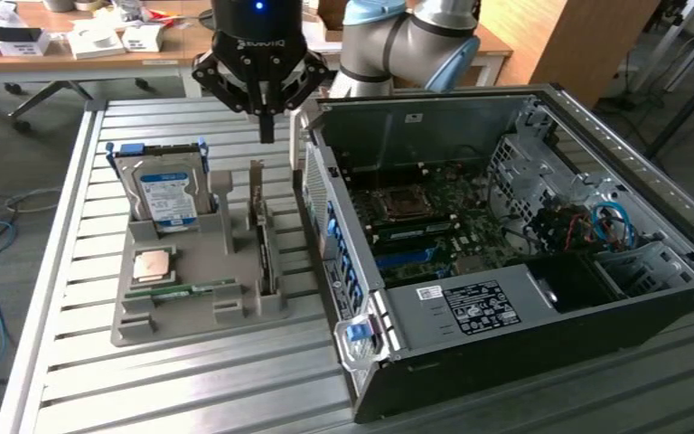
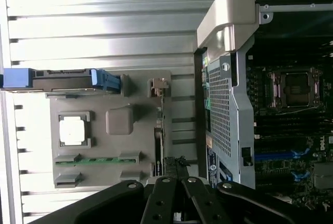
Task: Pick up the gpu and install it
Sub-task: 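Reach for the gpu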
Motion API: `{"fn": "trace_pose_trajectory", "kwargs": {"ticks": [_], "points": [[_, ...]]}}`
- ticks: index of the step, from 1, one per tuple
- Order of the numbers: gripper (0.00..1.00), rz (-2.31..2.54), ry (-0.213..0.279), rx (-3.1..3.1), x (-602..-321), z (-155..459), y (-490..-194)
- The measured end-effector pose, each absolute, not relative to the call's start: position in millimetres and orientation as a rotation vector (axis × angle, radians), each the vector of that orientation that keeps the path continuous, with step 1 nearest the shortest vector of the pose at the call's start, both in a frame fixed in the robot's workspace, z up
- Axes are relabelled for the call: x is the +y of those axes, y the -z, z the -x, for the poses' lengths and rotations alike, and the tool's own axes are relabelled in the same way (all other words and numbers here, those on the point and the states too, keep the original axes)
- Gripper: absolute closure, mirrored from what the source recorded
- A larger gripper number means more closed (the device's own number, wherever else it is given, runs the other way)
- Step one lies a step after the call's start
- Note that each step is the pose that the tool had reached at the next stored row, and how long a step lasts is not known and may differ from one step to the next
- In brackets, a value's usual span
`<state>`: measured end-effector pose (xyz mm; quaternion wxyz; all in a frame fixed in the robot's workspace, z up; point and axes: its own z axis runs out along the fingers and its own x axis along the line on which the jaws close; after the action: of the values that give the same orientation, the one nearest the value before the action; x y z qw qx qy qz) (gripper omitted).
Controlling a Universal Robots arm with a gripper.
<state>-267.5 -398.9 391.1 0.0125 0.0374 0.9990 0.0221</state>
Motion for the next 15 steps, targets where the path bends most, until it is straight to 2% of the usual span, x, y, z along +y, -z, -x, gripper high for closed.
{"fn": "trace_pose_trajectory", "kwargs": {"ticks": [15], "points": [[0.89, -0.116, -0.069, 3.114, -399, 285, -391]]}}
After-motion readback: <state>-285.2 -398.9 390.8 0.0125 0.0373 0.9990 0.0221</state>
